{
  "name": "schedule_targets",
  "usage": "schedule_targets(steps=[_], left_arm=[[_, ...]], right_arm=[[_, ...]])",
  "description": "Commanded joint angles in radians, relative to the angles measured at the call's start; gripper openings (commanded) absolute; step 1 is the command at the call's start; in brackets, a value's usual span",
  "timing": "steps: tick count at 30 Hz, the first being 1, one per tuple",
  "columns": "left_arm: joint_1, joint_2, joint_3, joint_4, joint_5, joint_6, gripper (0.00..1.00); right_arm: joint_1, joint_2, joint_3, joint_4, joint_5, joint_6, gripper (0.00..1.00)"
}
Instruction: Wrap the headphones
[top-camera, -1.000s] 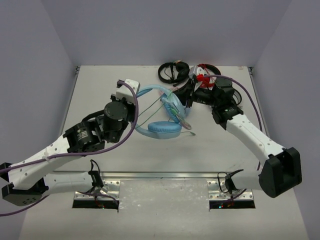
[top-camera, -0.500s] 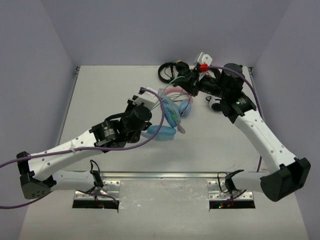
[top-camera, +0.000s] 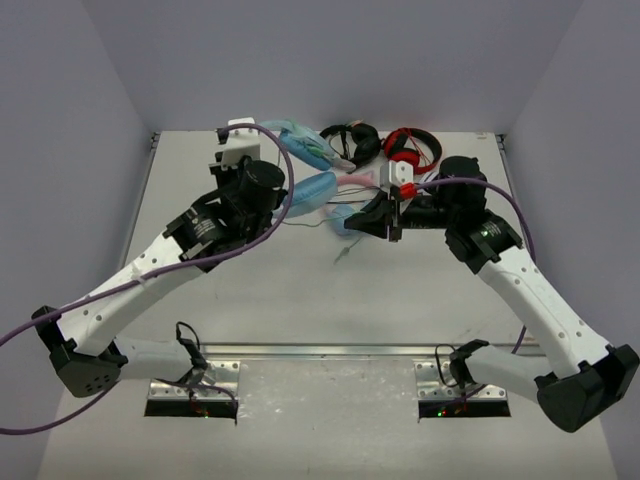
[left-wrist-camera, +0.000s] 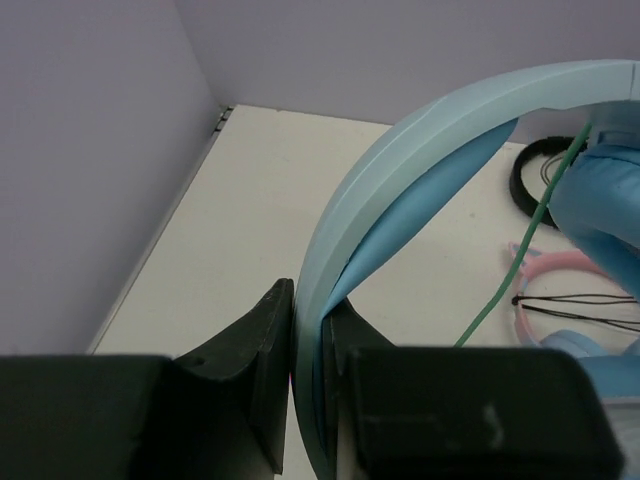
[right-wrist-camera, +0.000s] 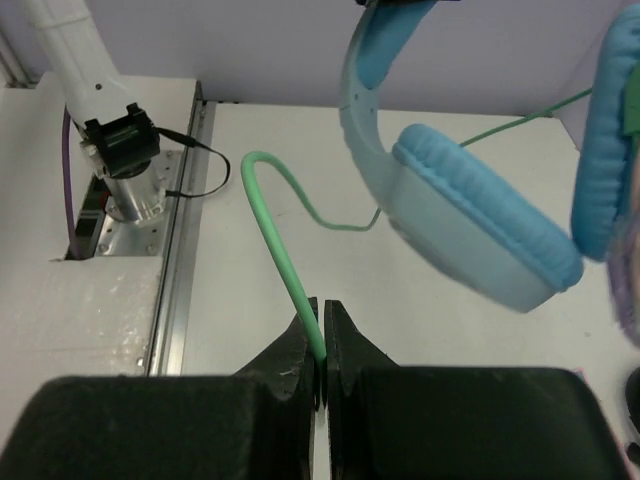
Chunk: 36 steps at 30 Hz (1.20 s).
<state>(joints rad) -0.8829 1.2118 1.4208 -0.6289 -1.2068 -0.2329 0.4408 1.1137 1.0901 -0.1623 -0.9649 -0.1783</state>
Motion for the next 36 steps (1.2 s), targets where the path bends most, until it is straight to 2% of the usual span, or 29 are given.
schedule_targets(steps=[1,3,6,8,12,17,19,22,25,33,36], left_arm=[[0.067,0.012,0.052,0.121,0.056,-0.017,0.0],[0.067,0.029,0.041,0.12,0.021,0.007,0.0],[0.07,0.04,0.007,0.129,0.01,-0.006,0.0],[0.07,0.057,0.0,0.117,0.012,-0.038,0.0],[0.07,0.095,0.001,0.11,0.001,-0.034,0.0],[0.068,0.075,-0.109,0.182,0.096,0.046,0.0],[0.065,0.034,-0.172,0.281,0.177,0.134,0.0],[0.015,-0.012,-0.259,0.374,0.202,0.226,0.0],[-0.077,-0.053,-0.33,0.466,0.196,0.381,0.0],[-0.179,-0.132,-0.394,0.525,0.161,0.478,0.0],[-0.208,-0.149,-0.401,0.522,0.127,0.51,0.0]], right_arm=[[0.013,-0.032,0.001,-0.052,0.066,-0.07,0.01],[0.015,-0.038,0.031,-0.059,0.103,-0.056,0.01],[0.025,-0.028,0.1,-0.06,0.078,0.0,0.01],[0.076,-0.005,0.161,-0.083,0.081,0.02,0.01],[0.18,0.034,0.267,-0.195,0.199,-0.069,0.01],[0.177,0.066,0.336,-0.246,0.449,-0.131,0.01],[0.161,0.092,0.398,-0.278,0.489,-0.132,0.01],[0.122,0.129,0.439,-0.263,0.567,-0.113,0.01],[0.087,0.161,0.488,-0.278,0.592,-0.128,0.01],[0.059,0.189,0.467,-0.277,0.779,-0.251,0.01],[0.023,0.181,0.449,-0.264,0.804,-0.267,0.01]])
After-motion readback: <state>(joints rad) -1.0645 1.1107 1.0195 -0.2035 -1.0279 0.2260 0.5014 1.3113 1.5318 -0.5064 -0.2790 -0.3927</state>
